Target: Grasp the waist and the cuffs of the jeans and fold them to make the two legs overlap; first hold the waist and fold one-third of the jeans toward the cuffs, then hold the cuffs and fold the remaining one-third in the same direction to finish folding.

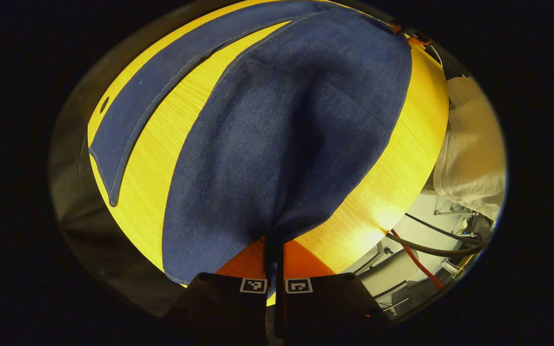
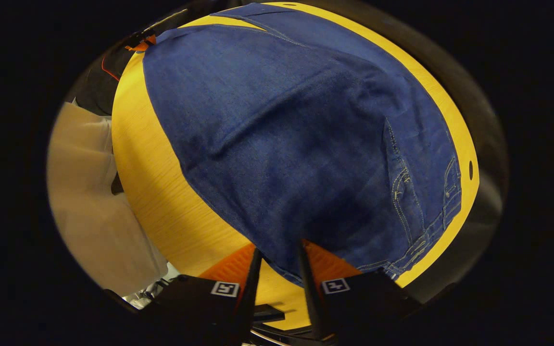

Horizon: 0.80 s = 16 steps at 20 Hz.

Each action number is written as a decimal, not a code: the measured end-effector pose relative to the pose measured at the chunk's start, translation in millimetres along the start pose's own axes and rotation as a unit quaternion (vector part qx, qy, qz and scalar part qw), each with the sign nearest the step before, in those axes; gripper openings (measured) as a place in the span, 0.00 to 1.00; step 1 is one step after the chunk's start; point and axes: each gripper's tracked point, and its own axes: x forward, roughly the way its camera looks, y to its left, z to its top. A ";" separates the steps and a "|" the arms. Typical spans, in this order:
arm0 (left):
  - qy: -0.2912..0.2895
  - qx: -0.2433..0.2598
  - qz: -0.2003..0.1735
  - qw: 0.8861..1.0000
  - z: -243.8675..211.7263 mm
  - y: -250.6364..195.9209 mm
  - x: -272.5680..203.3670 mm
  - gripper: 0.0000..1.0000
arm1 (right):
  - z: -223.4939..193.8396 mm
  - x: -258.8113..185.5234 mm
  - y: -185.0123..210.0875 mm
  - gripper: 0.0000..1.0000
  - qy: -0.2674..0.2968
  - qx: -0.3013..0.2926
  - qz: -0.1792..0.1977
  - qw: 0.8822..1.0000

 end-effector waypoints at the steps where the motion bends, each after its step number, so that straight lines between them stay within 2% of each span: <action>1: 0.000 0.001 -0.007 1.000 -0.2 -0.8 -0.9 0.00 | 3.3 -0.7 -3.2 0.30 0.000 0.003 -0.006 1.000; 3: 0.001 0.005 -0.028 1.000 -0.5 -1.7 -2.9 0.00 | 5.7 -3.3 -1.9 0.05 0.007 0.004 -0.019 1.000; 4: 0.000 0.006 -0.042 0.999 -0.4 -0.9 -5.1 0.00 | 6.0 -3.9 -2.5 0.08 0.013 0.005 -0.024 1.000; 6: -0.007 -0.005 -0.073 0.997 0.2 -0.6 -4.0 0.00 | 4.2 -10.2 -2.0 0.02 0.020 0.021 -0.033 0.999; 9: -0.008 -0.029 -0.111 0.993 0.8 -1.2 -2.3 0.00 | 3.4 -5.9 -3.8 0.02 0.017 0.092 -0.037 0.995; 13: 0.014 0.004 -0.118 0.993 0.2 1.5 -8.9 0.00 | 9.8 -15.6 -7.8 0.03 -0.013 0.160 -0.046 0.986; 14: 0.020 0.007 -0.119 0.993 -1.5 2.8 -10.3 0.00 | 10.3 -18.9 -9.9 0.00 -0.020 0.173 -0.047 0.984; 16: 0.033 -0.003 -0.128 0.991 -1.5 5.8 -23.6 0.00 | 11.8 -30.5 -11.5 0.03 -0.031 0.199 -0.047 0.978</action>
